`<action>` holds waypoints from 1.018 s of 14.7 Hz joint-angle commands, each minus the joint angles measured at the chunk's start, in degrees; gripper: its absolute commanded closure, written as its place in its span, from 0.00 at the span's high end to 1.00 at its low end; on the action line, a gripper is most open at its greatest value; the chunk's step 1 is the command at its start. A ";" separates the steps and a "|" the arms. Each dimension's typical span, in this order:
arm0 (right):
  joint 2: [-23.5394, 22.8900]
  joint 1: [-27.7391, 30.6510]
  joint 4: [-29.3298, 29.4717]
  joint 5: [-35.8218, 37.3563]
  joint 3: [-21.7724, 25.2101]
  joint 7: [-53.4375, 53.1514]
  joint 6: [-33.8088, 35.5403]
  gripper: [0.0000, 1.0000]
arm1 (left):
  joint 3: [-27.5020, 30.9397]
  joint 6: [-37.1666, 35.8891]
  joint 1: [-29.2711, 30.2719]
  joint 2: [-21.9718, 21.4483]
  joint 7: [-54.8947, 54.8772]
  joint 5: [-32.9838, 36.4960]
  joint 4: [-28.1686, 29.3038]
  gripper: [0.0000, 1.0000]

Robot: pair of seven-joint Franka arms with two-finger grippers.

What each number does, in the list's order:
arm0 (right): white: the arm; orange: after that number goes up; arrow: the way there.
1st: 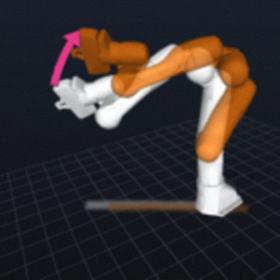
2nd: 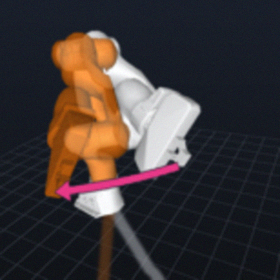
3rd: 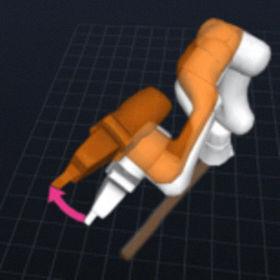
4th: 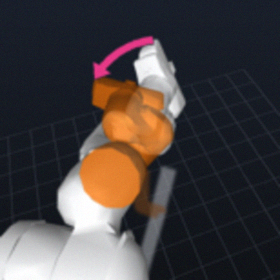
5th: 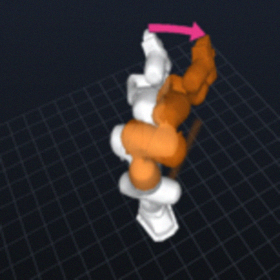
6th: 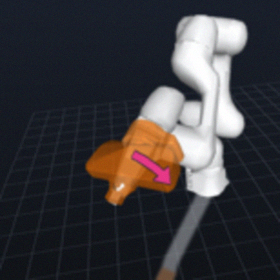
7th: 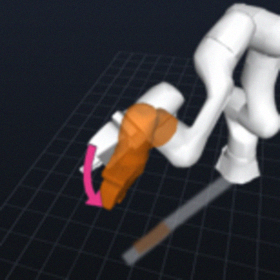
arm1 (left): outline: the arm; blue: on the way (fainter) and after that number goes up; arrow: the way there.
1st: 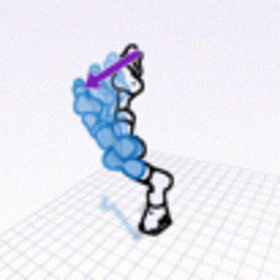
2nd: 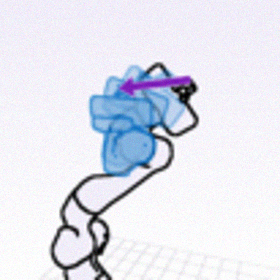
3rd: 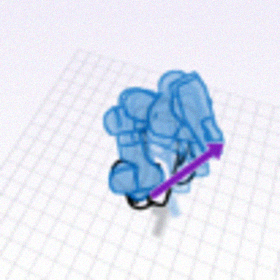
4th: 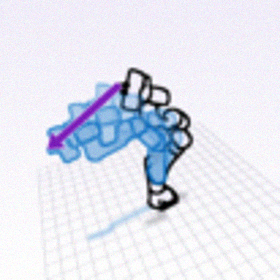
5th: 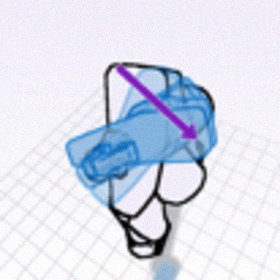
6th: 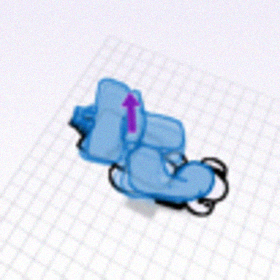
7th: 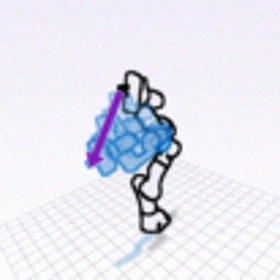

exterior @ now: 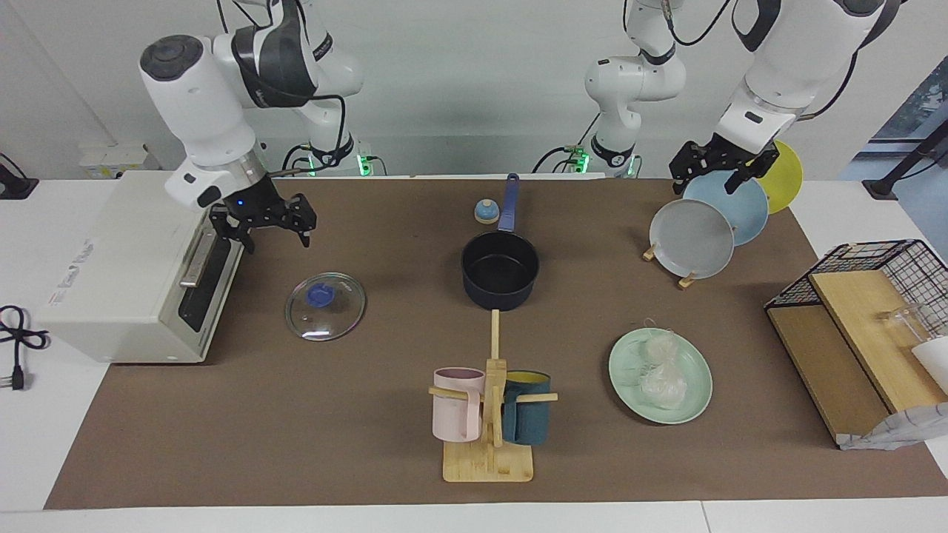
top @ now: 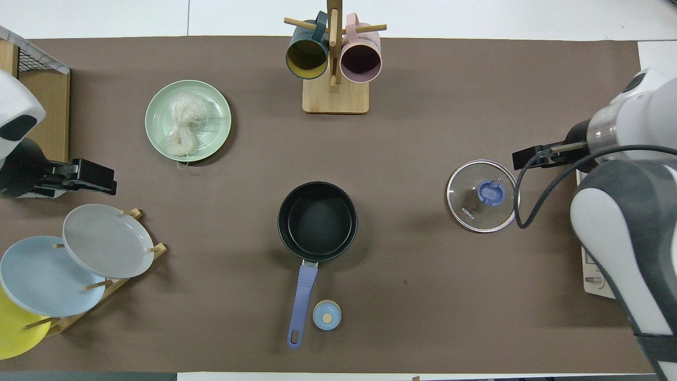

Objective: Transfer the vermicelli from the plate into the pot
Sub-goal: 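Reach the right gripper toward the blue knob of the glass lid, then grasp the glass lid by its blue knob with the right gripper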

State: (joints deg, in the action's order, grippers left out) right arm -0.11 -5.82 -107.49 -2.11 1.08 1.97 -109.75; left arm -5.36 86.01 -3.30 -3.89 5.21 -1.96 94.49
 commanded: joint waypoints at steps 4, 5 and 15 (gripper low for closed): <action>-5.25 -1.20 -10.17 -1.23 -0.11 0.58 -16.08 1.00 | -0.09 -0.76 0.40 -0.59 0.15 -0.68 0.17 1.00; -5.17 -2.34 -12.98 -1.32 -0.11 0.67 -19.42 1.00 | -0.09 -0.85 0.40 -0.59 0.15 -0.68 0.17 1.00; -9.30 -2.00 -16.35 -1.32 -0.11 7.96 -24.99 1.00 | -0.09 -0.76 0.40 -0.59 0.15 -0.68 0.17 1.00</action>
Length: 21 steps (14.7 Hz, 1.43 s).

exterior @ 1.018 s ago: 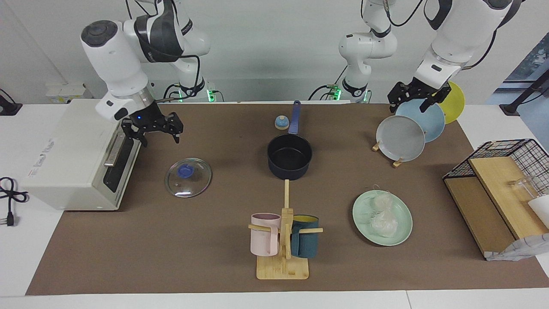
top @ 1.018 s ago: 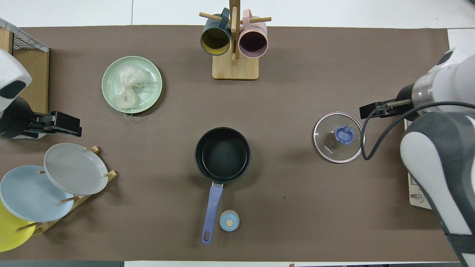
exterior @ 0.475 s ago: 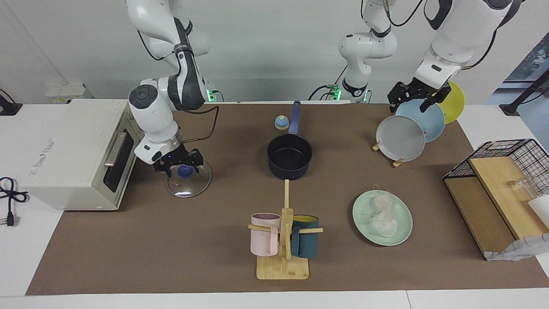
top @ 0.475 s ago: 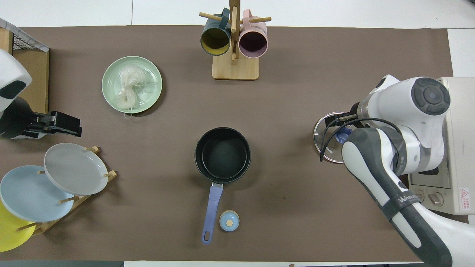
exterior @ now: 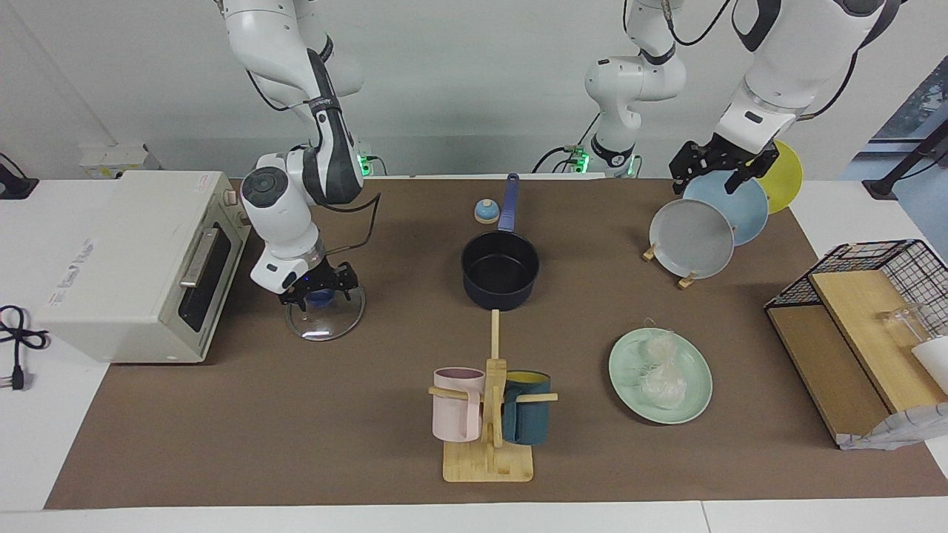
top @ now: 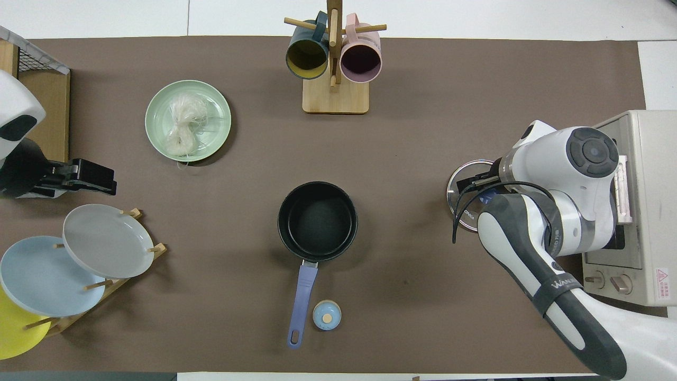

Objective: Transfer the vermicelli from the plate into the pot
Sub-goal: 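Grasp the glass lid by its blue knob with the right gripper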

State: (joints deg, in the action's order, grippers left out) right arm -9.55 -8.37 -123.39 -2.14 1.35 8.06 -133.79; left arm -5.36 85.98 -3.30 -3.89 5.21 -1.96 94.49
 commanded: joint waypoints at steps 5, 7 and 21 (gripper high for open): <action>0.32 0.55 -0.45 -1.20 -0.38 2.40 0.72 0.96 | -0.09 -0.82 0.40 -0.59 0.15 -0.68 0.17 1.00; 0.32 0.72 -0.45 -1.28 -0.38 2.31 1.08 0.96 | -0.09 -0.73 0.40 -0.59 0.15 -0.68 0.17 1.00; 0.41 0.81 -0.54 -1.11 -0.29 2.13 2.04 0.79 | -0.09 -0.82 0.40 -0.59 0.15 -0.68 0.17 1.00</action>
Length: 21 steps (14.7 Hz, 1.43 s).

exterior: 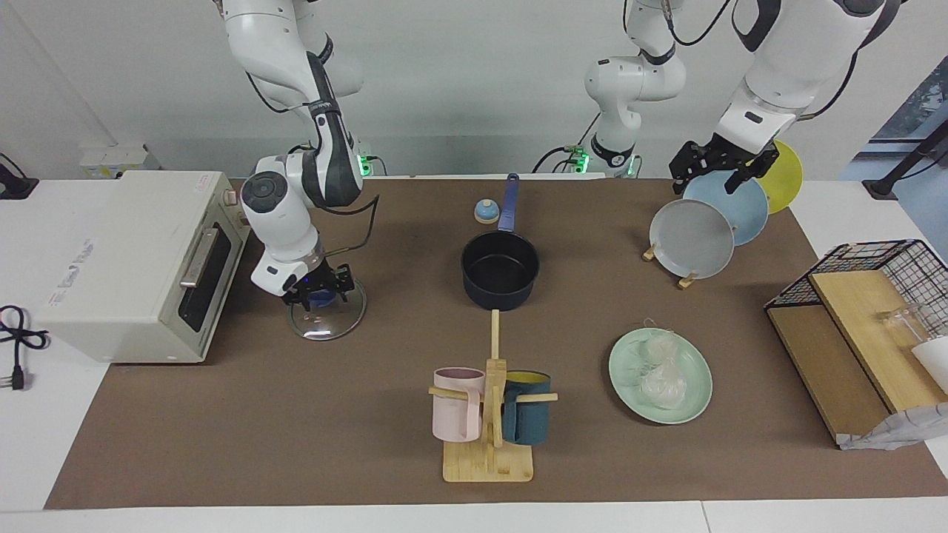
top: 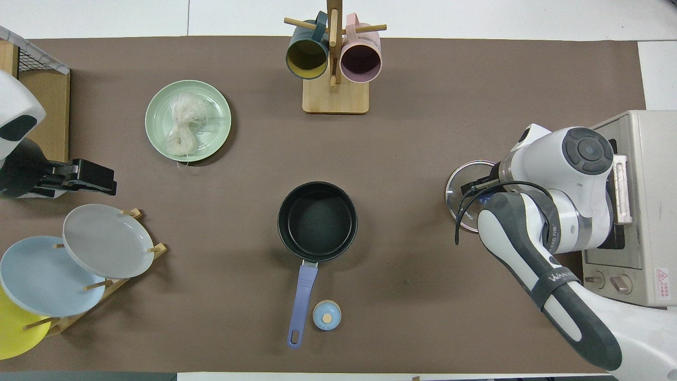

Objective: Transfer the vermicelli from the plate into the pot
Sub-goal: 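Grasp the glass lid by its blue knob with the right gripper, then lift the lid with the right gripper while the left gripper reaches the vermicelli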

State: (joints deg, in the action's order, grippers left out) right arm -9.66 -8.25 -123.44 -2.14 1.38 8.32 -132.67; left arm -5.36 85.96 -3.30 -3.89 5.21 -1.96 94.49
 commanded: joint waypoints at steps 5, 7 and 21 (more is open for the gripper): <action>0.60 0.78 -0.40 -1.11 -0.33 1.97 1.19 0.74 | -0.09 -0.79 0.40 -0.59 0.15 -0.68 0.17 1.00; 0.60 0.78 -0.40 -1.11 -0.33 1.97 1.27 0.69 | -0.09 -0.79 0.40 -0.59 0.15 -0.68 0.17 1.00; 0.08 -0.01 6.36 -0.41 -0.33 1.88 8.73 0.40 | -0.44 16.66 -0.04 3.06 0.85 -0.77 9.05 1.00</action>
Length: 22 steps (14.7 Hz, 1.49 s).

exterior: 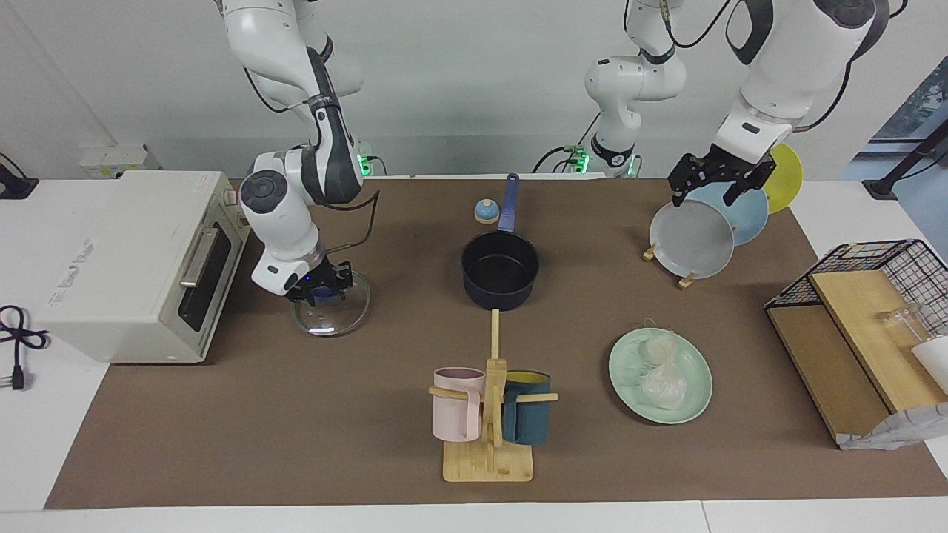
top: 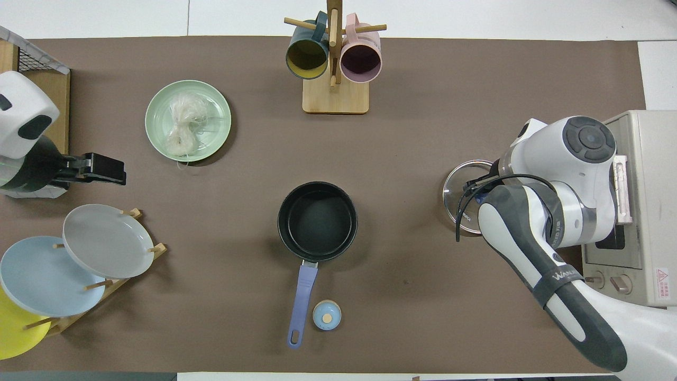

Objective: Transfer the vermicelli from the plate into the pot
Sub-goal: 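Lift the lid with the right gripper while the left gripper reaches the vermicelli, then grasp the white vermicelli on the green plate with the left gripper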

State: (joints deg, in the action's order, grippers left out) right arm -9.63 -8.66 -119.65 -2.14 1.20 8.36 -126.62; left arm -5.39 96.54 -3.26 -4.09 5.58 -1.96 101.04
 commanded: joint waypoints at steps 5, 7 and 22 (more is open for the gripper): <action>0.14 0.31 11.44 -0.41 -0.24 1.57 13.65 0.30 | -0.50 24.63 -2.19 20.32 -5.45 -0.68 1.18 1.00; 0.14 -0.56 14.87 -0.41 -0.24 1.49 17.61 0.18 | -0.41 28.51 -2.19 25.07 -11.96 -0.50 -0.31 1.00; 6.20 -5.32 21.13 -1.11 -0.33 -6.95 30.29 0.00 | -0.32 31.07 -1.66 34.41 -22.80 7.15 -8.32 1.00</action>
State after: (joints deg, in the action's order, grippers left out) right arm -4.28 -14.13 -98.84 -2.14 0.90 2.39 -97.54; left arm -5.77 126.57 -4.85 28.84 -16.38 3.55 93.80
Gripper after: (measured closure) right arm 0.370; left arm 0.000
